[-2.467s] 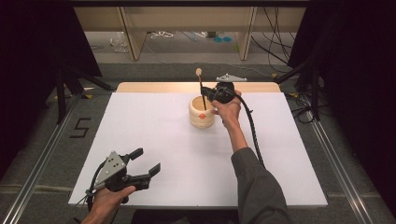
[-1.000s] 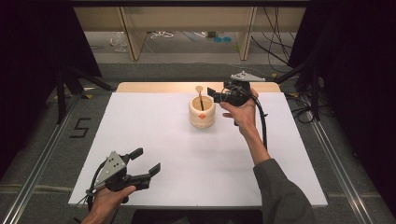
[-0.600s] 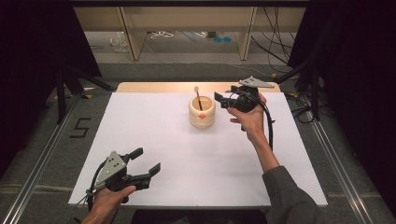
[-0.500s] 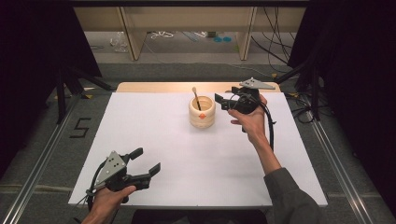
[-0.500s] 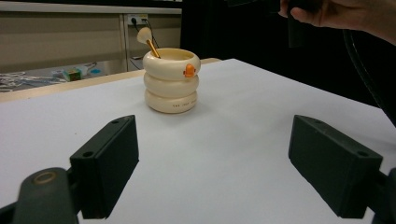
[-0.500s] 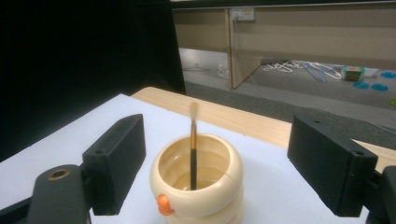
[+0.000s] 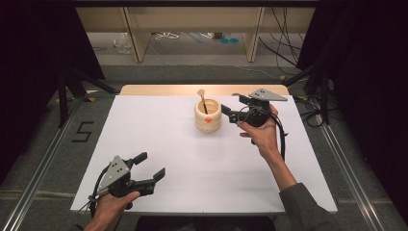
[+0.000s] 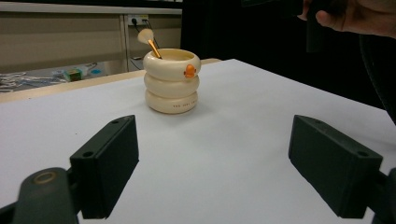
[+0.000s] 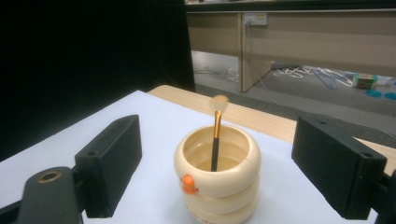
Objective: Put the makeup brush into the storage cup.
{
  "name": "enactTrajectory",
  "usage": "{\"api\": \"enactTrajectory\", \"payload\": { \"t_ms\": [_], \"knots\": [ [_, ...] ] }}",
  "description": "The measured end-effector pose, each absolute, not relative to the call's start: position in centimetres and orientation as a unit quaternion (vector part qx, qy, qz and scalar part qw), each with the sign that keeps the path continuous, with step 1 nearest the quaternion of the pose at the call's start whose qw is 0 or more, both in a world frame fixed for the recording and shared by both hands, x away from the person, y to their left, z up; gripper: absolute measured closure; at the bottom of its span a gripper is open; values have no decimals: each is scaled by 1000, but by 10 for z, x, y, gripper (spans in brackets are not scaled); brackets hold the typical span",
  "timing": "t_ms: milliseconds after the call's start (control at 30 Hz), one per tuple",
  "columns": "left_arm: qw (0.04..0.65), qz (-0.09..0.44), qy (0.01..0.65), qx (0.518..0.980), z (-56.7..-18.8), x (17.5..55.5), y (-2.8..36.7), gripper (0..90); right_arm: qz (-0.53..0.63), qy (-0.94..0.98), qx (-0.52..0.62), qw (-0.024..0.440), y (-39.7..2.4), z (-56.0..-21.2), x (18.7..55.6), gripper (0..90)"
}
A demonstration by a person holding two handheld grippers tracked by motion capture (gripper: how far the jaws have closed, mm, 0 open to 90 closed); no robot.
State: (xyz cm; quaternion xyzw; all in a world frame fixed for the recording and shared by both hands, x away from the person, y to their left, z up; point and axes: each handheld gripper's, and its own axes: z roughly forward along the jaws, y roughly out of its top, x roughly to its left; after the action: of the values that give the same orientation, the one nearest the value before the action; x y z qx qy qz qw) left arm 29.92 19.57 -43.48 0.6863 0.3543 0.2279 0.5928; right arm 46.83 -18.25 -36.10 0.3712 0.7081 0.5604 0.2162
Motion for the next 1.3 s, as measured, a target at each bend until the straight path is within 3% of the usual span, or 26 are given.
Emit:
{"api": "enactTrajectory", "payload": {
  "t_ms": [1300],
  "knots": [
    [593, 228, 352, 687, -434, 299, 195, 158, 582, 711, 340, 199, -192, -390, 403, 159]
  ]
}}
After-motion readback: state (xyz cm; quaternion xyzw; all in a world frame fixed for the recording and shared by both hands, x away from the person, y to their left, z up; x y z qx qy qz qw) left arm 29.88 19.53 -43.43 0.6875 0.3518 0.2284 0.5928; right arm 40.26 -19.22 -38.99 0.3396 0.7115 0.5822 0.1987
